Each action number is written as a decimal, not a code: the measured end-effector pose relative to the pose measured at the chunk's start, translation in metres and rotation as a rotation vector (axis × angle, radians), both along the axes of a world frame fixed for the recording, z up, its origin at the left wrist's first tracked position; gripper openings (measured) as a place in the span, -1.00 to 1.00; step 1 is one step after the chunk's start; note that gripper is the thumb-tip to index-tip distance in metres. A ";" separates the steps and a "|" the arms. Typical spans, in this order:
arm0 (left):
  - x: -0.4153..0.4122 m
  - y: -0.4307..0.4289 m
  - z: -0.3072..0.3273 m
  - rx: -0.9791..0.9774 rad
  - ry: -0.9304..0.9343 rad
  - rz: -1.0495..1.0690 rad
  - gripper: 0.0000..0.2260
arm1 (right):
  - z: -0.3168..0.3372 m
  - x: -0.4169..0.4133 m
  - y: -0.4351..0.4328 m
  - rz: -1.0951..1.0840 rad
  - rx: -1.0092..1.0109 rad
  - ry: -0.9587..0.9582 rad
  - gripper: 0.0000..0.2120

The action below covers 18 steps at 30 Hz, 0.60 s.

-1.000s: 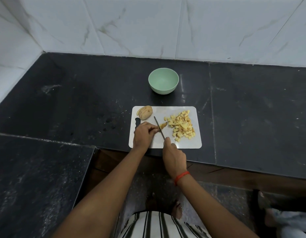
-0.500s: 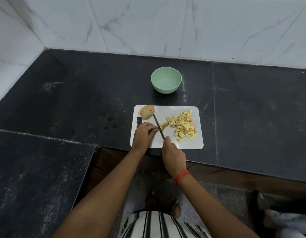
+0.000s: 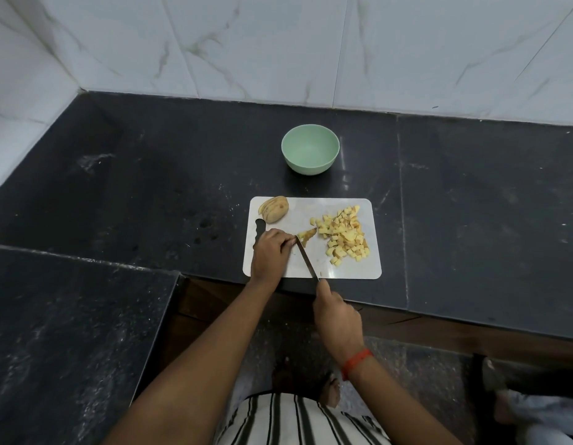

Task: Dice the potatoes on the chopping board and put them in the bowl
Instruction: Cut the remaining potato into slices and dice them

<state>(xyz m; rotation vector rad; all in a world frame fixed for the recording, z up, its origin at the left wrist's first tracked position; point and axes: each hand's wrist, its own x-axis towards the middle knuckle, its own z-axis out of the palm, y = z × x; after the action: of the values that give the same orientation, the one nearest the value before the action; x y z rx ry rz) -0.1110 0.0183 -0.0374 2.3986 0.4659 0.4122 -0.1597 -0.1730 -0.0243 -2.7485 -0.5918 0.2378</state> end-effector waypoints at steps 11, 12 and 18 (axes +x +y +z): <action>0.035 -0.011 0.017 -0.147 0.285 -0.104 -0.56 | 0.012 0.086 -0.035 -0.354 0.753 -0.023 -0.85; 0.039 -0.013 0.017 -0.133 0.305 -0.131 -0.59 | 0.008 0.088 -0.037 -0.362 0.787 -0.011 -0.86; 0.051 -0.037 0.017 -0.163 0.258 -0.025 -0.85 | 0.002 0.090 -0.038 -0.353 0.837 0.007 -0.85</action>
<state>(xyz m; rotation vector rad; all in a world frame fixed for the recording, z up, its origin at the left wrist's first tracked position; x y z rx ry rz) -0.0602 -0.0185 -0.0201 2.3046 0.5596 0.0496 -0.0693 -0.2113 -0.0226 -1.9783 -0.1308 -0.0779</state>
